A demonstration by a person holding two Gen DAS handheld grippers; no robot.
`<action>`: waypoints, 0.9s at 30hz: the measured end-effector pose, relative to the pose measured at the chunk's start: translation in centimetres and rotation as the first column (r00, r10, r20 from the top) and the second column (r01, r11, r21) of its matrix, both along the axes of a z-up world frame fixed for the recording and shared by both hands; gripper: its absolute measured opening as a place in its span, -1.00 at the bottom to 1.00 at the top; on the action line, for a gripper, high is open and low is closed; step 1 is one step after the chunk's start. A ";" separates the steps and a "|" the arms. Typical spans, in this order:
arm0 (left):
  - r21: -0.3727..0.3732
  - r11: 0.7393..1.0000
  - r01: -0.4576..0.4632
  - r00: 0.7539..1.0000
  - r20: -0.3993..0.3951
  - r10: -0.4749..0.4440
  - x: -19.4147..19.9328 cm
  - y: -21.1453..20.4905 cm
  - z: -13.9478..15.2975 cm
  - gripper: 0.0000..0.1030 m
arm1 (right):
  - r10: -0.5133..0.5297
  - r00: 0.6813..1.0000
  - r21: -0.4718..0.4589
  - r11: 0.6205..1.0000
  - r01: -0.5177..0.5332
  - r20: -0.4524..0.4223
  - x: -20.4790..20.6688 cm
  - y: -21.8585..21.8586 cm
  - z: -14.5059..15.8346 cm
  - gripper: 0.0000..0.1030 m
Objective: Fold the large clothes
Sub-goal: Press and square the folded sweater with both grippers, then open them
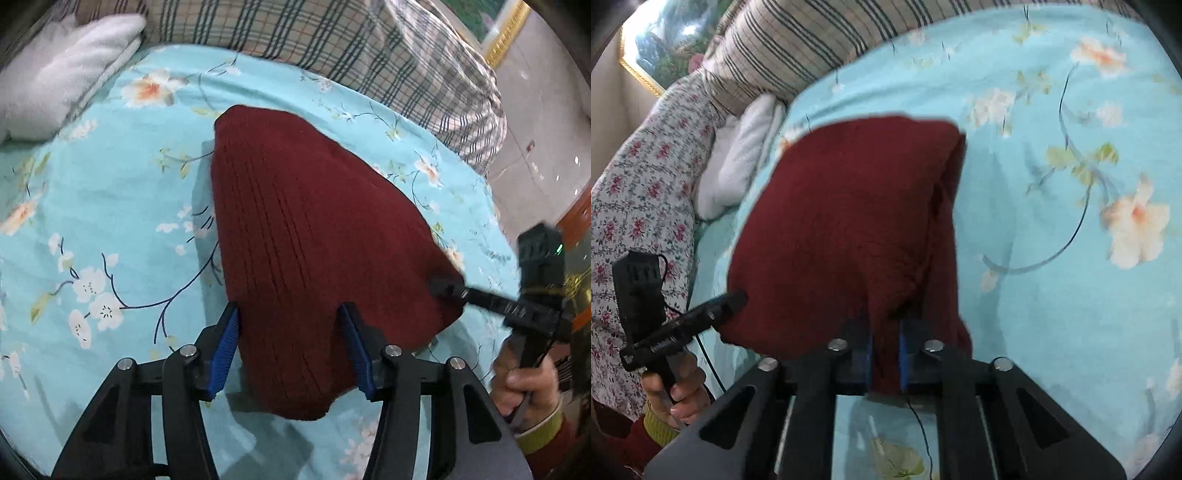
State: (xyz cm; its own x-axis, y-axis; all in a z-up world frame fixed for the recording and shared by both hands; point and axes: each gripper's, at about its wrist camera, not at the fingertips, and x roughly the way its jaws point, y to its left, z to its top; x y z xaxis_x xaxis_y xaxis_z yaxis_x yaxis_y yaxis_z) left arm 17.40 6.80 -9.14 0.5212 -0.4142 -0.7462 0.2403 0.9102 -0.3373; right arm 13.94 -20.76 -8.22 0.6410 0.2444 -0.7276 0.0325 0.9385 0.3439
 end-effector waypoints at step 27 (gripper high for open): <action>0.050 0.997 -0.060 0.998 -0.002 0.060 -0.7 -1.0 -2.2 0.12 | -0.018 0.999 -0.014 1.000 0.018 -0.032 0.2 0.1 -1.8 -0.84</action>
State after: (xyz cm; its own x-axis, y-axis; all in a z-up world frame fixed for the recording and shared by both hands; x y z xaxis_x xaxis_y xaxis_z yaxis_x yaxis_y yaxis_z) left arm 16.67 5.84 -11.38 0.5410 -0.3444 -0.7672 0.1834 0.9387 -0.2921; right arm 14.15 -20.65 -10.07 0.6213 0.2225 -0.7513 0.0605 0.9424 0.3291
